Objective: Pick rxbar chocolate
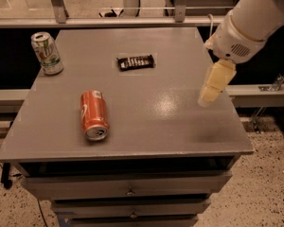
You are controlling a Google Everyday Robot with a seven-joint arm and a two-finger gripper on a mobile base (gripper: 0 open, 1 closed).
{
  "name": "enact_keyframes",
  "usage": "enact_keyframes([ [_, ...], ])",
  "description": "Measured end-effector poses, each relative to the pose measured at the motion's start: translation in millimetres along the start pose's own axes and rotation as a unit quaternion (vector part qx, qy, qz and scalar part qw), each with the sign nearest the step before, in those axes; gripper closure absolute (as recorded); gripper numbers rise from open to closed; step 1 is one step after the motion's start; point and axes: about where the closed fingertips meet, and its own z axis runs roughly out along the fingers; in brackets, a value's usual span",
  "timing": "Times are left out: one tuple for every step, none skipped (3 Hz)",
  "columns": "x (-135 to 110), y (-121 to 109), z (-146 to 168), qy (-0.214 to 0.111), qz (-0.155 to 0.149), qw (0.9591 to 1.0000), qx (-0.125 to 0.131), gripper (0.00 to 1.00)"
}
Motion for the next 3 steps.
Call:
enact_keyframes([
  [-29, -31, 45, -0.031, -0.002, 0.9994, -0.015, 0.00],
  [-61, -62, 86, -0.063, 0.004, 0.9976, -0.030, 0.00],
  [-86, -96, 115, -0.086, 0.017, 0.9954, -0.038, 0.00],
])
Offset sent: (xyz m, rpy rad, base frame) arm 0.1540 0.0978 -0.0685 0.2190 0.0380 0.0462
